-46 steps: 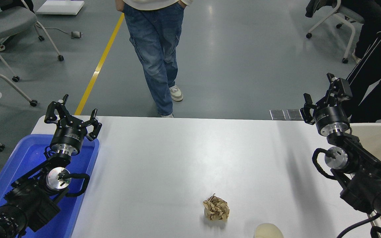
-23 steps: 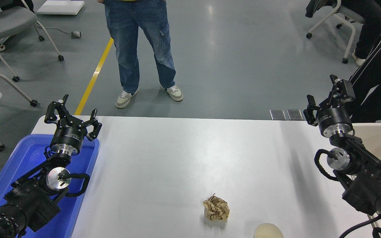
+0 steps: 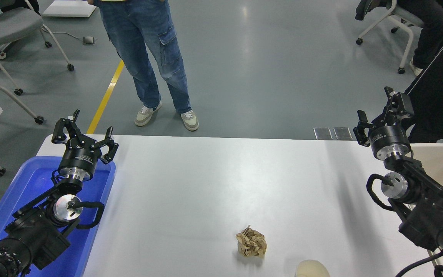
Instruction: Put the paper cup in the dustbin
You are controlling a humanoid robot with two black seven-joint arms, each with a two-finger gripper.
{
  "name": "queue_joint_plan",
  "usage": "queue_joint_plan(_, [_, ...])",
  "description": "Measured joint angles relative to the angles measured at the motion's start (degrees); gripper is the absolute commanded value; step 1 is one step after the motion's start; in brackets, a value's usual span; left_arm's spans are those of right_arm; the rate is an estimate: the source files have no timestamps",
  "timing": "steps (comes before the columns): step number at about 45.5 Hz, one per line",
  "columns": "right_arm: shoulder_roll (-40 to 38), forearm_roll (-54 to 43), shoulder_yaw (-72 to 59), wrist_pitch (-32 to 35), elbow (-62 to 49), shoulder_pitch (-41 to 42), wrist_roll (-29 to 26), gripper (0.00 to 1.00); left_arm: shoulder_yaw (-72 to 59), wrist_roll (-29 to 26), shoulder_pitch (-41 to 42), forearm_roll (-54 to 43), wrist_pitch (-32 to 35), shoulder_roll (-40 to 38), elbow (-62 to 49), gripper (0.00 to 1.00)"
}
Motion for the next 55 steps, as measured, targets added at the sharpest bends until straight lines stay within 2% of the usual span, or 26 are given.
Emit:
queue_joint_plan(15, [-0.7, 0.0, -0.3, 0.3, -0.3, 0.2, 0.0, 0.99, 0.0, 0.0, 0.0, 0.0, 0.0, 0.0, 0.0, 1.00])
queue_joint_plan(25, [-3.6, -0.1, -6.6, -0.3, -0.6, 2.1, -0.2, 0.99, 0.0, 0.0, 0.0, 0.0, 0.0, 0.0, 0.0, 1.00])
queue_joint_plan(32, [-7.5, -0.2, -18.4, -0.8, -0.4, 5.9, -0.4, 0.99, 0.0, 0.0, 0.0, 0.0, 0.0, 0.0, 0.0, 1.00])
queue_joint_plan(45, [-13.3, -0.6, -53.2, -0.8, 0.1, 19.1, -0.5, 0.99, 0.0, 0.0, 0.0, 0.0, 0.0, 0.0, 0.0, 1.00])
queue_joint_plan(55, [-14.9, -6.1, -76.0, -0.3, 3.7, 30.3, -0.4, 0.99, 0.0, 0.0, 0.0, 0.0, 0.0, 0.0, 0.0, 1.00])
